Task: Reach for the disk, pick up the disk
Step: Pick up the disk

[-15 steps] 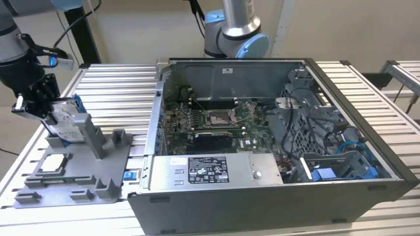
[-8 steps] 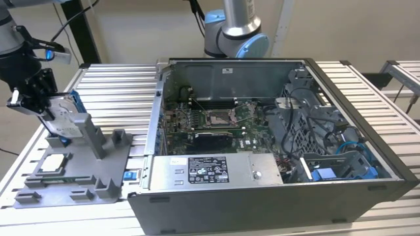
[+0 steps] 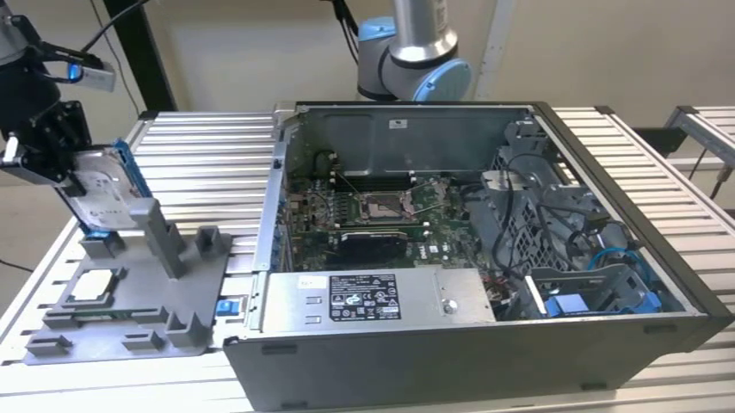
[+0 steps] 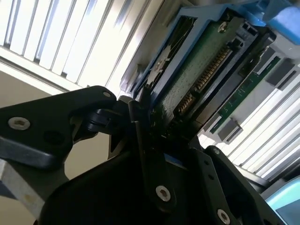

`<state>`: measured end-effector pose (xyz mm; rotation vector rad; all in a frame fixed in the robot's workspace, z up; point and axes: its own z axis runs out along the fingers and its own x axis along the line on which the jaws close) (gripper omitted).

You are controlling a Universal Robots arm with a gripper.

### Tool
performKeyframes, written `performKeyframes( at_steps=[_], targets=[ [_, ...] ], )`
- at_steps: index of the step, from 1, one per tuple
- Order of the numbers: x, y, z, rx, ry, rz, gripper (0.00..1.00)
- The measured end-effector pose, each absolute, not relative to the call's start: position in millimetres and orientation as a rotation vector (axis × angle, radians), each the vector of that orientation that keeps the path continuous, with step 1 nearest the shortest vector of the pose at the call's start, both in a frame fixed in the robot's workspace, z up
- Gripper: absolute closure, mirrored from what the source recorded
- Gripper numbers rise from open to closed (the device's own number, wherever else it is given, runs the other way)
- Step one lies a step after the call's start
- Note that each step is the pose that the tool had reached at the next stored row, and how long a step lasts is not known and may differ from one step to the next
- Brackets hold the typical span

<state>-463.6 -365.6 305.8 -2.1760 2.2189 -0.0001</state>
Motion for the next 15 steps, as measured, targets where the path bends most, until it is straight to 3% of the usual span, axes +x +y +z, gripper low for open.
performKeyframes(
  at_steps=[15],
  targets=[
    [-463.6,-365.6,346.4,-2.173,2.217,0.005,1.00]
  ],
)
